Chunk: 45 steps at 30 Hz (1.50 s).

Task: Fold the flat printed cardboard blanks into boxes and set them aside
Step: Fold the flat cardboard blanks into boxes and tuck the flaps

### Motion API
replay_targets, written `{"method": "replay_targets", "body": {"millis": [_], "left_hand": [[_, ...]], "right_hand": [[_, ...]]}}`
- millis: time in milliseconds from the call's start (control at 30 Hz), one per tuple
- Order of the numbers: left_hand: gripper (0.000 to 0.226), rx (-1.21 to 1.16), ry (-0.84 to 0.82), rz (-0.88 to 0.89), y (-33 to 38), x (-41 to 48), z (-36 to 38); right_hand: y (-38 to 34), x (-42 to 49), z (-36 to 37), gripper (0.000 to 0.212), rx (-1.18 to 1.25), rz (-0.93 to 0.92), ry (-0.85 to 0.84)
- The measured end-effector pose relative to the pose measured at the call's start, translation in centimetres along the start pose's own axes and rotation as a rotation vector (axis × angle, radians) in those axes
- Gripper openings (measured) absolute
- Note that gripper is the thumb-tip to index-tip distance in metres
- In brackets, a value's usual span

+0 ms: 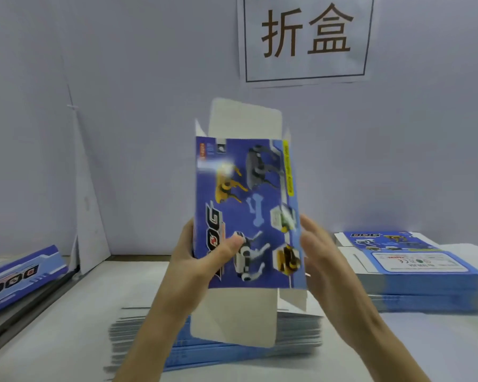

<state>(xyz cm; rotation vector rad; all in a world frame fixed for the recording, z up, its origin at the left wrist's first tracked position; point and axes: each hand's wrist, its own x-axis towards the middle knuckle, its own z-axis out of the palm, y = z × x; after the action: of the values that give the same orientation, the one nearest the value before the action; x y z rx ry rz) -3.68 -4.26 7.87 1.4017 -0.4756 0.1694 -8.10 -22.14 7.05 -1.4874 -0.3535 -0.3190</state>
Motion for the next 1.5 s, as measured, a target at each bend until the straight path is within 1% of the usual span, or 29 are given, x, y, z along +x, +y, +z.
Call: {"method": "replay_targets", "body": {"millis": [67,133,200,233,267,333,367,433,500,567,633,667,700,767,800,867,900,967,1033,1067,1167,1200,1267,1400,1467,1500], "left_hand": [[0.069,0.072,-0.098,0.028,0.2,-0.5,0.2],[0.076,0.07,-0.151,-0.001,0.2,-0.8,0.5],[0.089,0.014,-0.158,-0.095,0.5,-1.0,0.3],[0.092,0.012,-0.144,-0.126,0.6,-0.9,0.1],[0.088,0.021,-0.114,-0.148,0.6,-0.7,-0.2],[0.068,0.016,-0.041,-0.168,0.3,-0.4,-0.8],[0.062,0.005,-0.006,-0.167,0.1,-0.1,-1.1],[0.058,0.012,0.056,-0.155,-0.4,0.3,-1.4],[0.054,0.009,0.082,-0.157,-0.7,0.4,-1.5],[0.051,-0.01,0.035,-0.203,-0.9,0.4,-1.7],[0.047,0.002,-0.119,-0.28,-0.6,0.3,-2.0],[0.047,0.018,-0.188,-0.31,-0.4,0.2,-2.0],[0.049,0.029,-0.207,-0.314,-0.4,0.1,-1.9],[0.053,-0.004,-0.111,-0.278,-0.7,0.2,-1.4],[0.05,-0.033,-0.056,-0.257,-0.8,0.2,-1.2],[0.043,-0.062,-0.01,-0.235,-0.8,0.2,-0.7],[0.043,-0.062,-0.005,-0.223,-0.9,0.2,-0.6],[0.045,-0.053,-0.002,-0.208,-1.0,0.1,-0.5],[0.042,-0.044,0.003,-0.189,-0.9,0.0,-0.3],[0.041,-0.038,0.003,-0.186,-0.7,0.0,-0.3],[0.051,-0.041,0.003,-0.145,-0.4,-0.1,-0.6],[0.051,-0.041,0.014,-0.133,-0.1,-0.3,-0.6],[0.047,-0.013,0.036,-0.073,0.2,-0.5,-0.5],[0.031,0.067,0.046,0.079,0.9,-0.9,0.3],[0.029,0.098,0.072,0.265,1.4,-0.9,0.4],[0.031,0.12,0.084,0.395,1.5,-0.9,0.3]], "right_hand": [[0.1,0.4,0.2,0.063,-0.047,0.005,0.114],[0.3,0.5,0.2,0.048,-0.031,-0.012,0.16],[0.3,0.4,-0.2,0.028,-0.022,0.021,0.154],[0.2,0.4,-0.5,0.02,-0.007,0.044,0.134],[0.2,0.4,-0.8,0.018,0.006,0.065,0.117],[0.3,0.5,-1.5,0.019,0.016,0.091,0.122],[0.3,0.6,-1.7,0.02,0.027,0.094,0.148],[0.5,0.8,-2.1,0.022,0.037,0.096,0.191],[0.4,0.8,-2.4,0.024,0.003,0.098,0.193],[0.2,0.7,-3.1,0.023,-0.009,0.127,0.176],[-0.1,0.6,-3.9,0.034,-0.016,0.207,0.143],[-0.2,0.6,-4.3,0.035,-0.031,0.245,0.135],[-0.2,0.7,-4.6,0.032,-0.058,0.271,0.145],[-0.4,0.6,-4.6,0.023,-0.11,0.284,0.144],[-0.5,0.6,-4.5,0.028,-0.127,0.276,0.133],[-0.8,0.3,-4.2,0.042,-0.133,0.232,0.119],[-1.0,0.2,-4.0,0.041,-0.131,0.193,0.133],[-1.2,0.1,-3.8,0.029,-0.12,0.129,0.176],[-1.5,0.0,-3.6,0.026,-0.111,0.115,0.201],[-1.5,0.0,-3.6,0.029,-0.117,0.114,0.203],[-1.5,0.0,-3.4,0.051,-0.121,0.137,0.202],[-1.5,0.0,-3.4,0.051,-0.107,0.136,0.207],[-1.7,0.0,-3.3,0.04,-0.081,0.109,0.217],[-2.5,-0.3,-3.0,0.026,-0.047,-0.004,0.271],[-2.9,-0.7,-2.8,0.013,-0.024,-0.18,0.321],[-3.0,-0.8,-2.8,0.013,-0.064,-0.325,0.349]]}}
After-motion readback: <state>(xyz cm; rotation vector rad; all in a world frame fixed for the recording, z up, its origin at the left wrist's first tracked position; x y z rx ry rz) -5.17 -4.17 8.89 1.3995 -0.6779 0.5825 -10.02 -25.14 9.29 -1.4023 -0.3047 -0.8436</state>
